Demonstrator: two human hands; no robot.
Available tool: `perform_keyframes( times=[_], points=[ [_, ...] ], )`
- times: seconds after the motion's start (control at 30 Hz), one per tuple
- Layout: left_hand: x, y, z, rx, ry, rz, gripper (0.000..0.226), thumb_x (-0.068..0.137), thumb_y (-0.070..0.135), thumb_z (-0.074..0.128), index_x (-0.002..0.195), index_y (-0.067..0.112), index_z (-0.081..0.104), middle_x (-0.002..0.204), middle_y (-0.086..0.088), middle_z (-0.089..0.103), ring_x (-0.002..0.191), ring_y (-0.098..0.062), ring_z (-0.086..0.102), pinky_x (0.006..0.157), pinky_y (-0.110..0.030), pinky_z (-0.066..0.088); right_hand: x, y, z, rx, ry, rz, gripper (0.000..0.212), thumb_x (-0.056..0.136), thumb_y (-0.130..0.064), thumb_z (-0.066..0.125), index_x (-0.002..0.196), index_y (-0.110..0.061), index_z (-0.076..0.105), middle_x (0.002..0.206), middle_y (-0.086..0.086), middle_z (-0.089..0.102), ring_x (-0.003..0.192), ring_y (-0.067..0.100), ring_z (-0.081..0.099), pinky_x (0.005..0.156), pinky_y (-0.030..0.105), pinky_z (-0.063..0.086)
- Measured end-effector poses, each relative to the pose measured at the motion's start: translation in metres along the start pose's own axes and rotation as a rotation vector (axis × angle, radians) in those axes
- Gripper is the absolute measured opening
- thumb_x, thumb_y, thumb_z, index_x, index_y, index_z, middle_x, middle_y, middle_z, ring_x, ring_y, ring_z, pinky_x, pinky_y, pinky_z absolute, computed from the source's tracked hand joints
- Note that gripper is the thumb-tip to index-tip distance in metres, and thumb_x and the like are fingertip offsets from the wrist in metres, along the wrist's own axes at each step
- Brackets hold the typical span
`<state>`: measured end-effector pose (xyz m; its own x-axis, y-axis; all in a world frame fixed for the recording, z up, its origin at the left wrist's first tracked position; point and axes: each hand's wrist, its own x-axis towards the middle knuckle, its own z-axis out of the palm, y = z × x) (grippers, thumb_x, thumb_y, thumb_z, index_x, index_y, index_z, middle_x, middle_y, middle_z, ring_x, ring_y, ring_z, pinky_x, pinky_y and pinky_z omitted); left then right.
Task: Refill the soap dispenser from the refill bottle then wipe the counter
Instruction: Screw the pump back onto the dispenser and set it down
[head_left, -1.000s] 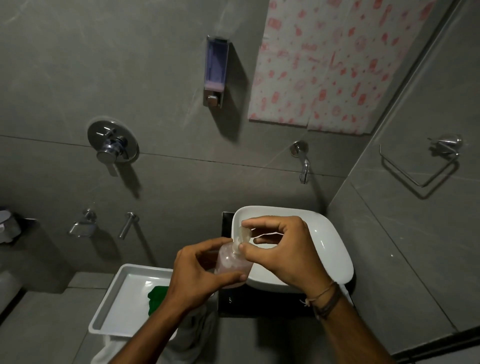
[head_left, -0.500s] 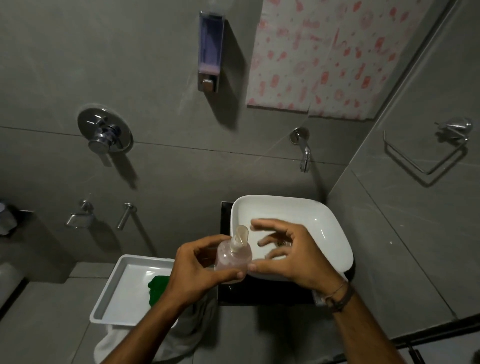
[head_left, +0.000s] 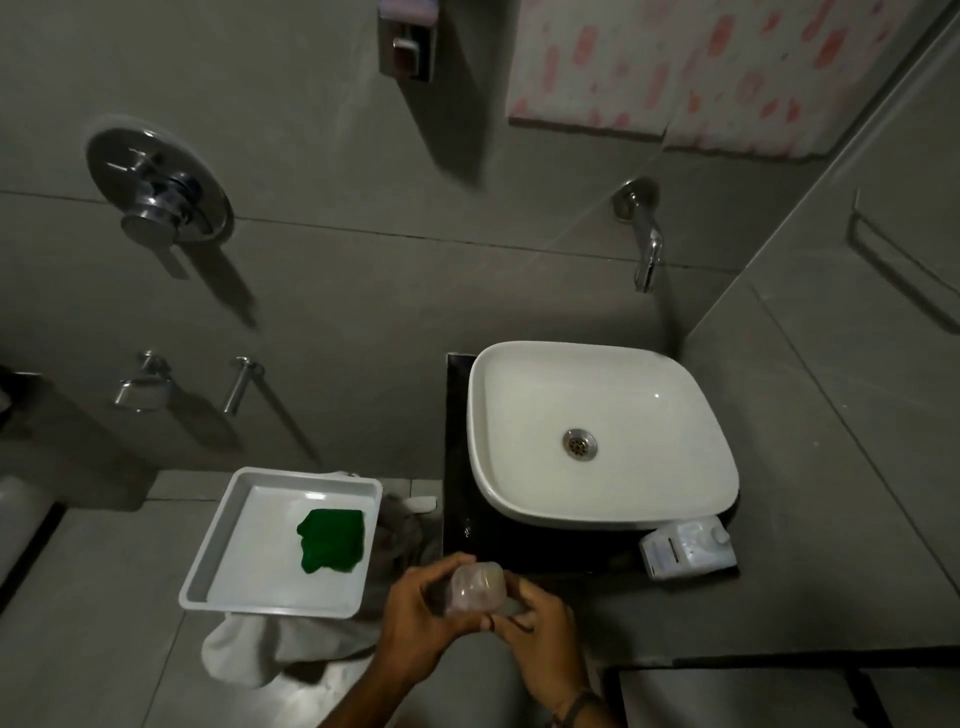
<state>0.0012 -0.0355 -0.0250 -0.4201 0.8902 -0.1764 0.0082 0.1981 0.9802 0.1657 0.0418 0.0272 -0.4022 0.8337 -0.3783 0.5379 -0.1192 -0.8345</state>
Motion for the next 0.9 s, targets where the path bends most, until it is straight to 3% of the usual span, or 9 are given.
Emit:
perform_keyframes(
  times=[0.13,0.3,0.43,0.57,0.7,0.83,0.9],
  points=[
    [0.020,-0.012,0.007,-0.059,-0.006,-0.063,0.067,0.052,0.028,0.104,0.114,0.041,0.082,0.113,0.000,0.084,0.107,-0.021,0.079,0.098,-0.050,0.063,0.020,0.010,0.013,0.048,0.057,0.060,0.049,0.081,-0.005,0.080,0.120,-0.033,0.069,0.112,-0.015,0.073,0.101,0.000,0.070,0.081,0.007,0.052],
    [0.056,-0.014,0.011,-0.087,0.023,-0.067,0.071,0.054,0.017,0.103,0.120,0.025,0.077,0.115,0.000,0.084,0.109,-0.020,0.079,0.094,-0.033,0.063,0.049,0.001,0.018,0.131,0.118,0.052,0.052,0.085,0.010,0.071,0.129,-0.016,0.067,0.117,-0.006,0.072,0.107,0.008,0.069,0.085,0.013,0.055],
    [0.076,-0.023,0.010,-0.105,-0.002,-0.119,0.074,0.062,-0.018,0.094,0.129,0.005,0.072,0.123,-0.017,0.080,0.118,-0.040,0.074,0.101,-0.060,0.060,0.066,-0.003,0.020,0.135,0.154,0.034,0.050,0.085,0.012,0.069,0.130,-0.010,0.066,0.119,0.002,0.072,0.109,0.015,0.069,0.088,0.018,0.056],
    [0.085,-0.025,0.010,-0.089,-0.011,-0.152,0.075,0.063,-0.016,0.095,0.132,0.001,0.071,0.124,-0.019,0.078,0.120,-0.039,0.073,0.099,-0.063,0.061,0.075,0.001,0.024,0.156,0.157,0.063,0.051,0.085,0.016,0.066,0.131,-0.004,0.065,0.122,0.009,0.070,0.112,0.020,0.067,0.083,0.009,0.054],
    [0.089,-0.025,0.009,-0.016,-0.010,-0.122,0.075,0.062,-0.013,0.097,0.128,0.013,0.072,0.121,-0.010,0.079,0.117,-0.030,0.075,0.097,-0.040,0.065,0.080,0.006,0.028,0.177,0.150,0.083,0.051,0.086,0.017,0.065,0.133,-0.004,0.063,0.124,0.011,0.069,0.114,0.022,0.066,0.085,0.011,0.054],
    [0.091,-0.026,0.009,0.039,-0.042,-0.110,0.079,0.060,-0.007,0.100,0.125,0.027,0.072,0.113,0.012,0.081,0.111,-0.009,0.077,0.096,-0.033,0.065,0.082,0.011,0.031,0.220,0.155,0.100,0.052,0.087,0.016,0.065,0.134,-0.005,0.062,0.124,0.010,0.069,0.115,0.022,0.065,0.080,0.007,0.053],
    [0.091,-0.027,0.007,0.074,-0.048,-0.100,0.086,0.058,-0.006,0.101,0.128,0.031,0.069,0.115,0.020,0.080,0.114,-0.011,0.076,0.097,-0.029,0.063,0.081,0.013,0.032,0.259,0.153,0.109,0.055,0.086,0.016,0.066,0.136,-0.005,0.060,0.125,0.009,0.068,0.116,0.022,0.065,0.079,0.007,0.054]
  ],
)
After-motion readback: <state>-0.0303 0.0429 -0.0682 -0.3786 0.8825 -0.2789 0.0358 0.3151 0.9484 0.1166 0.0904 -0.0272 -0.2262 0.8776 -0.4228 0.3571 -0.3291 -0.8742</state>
